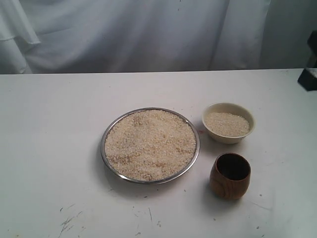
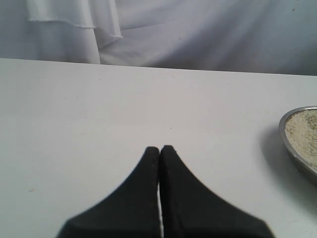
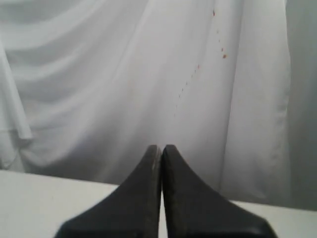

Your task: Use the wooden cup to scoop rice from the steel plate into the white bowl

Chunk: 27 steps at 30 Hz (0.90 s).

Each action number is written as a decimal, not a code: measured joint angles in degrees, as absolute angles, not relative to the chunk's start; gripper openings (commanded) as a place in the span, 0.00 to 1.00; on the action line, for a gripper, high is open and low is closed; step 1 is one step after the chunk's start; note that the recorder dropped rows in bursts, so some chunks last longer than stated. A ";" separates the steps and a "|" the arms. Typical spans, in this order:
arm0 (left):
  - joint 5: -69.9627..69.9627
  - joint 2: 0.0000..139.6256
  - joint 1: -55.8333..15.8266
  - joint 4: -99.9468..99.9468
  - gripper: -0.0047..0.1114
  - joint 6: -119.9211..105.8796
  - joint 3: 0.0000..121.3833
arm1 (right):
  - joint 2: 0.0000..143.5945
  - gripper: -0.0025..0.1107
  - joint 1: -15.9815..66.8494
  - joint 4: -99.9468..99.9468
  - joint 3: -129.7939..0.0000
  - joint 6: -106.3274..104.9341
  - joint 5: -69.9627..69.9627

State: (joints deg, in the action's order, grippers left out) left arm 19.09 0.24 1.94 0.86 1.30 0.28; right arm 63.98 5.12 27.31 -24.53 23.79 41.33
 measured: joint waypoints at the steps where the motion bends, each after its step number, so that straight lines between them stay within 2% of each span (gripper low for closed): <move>1: 19.09 0.24 1.94 0.86 0.04 1.30 0.28 | 65.94 0.02 5.12 27.46 -23.93 23.26 42.07; 13: 19.09 0.24 1.94 0.86 0.04 1.30 0.28 | 79.93 0.02 5.12 42.62 -20.47 15.80 45.26; 27: 19.09 0.24 1.94 0.86 0.04 1.30 0.28 | 88.63 0.02 5.12 46.38 -20.47 12.35 47.58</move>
State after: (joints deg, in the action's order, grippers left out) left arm 19.09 0.24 1.94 0.86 1.30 0.28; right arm 88.63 5.12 46.38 -20.47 12.35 47.58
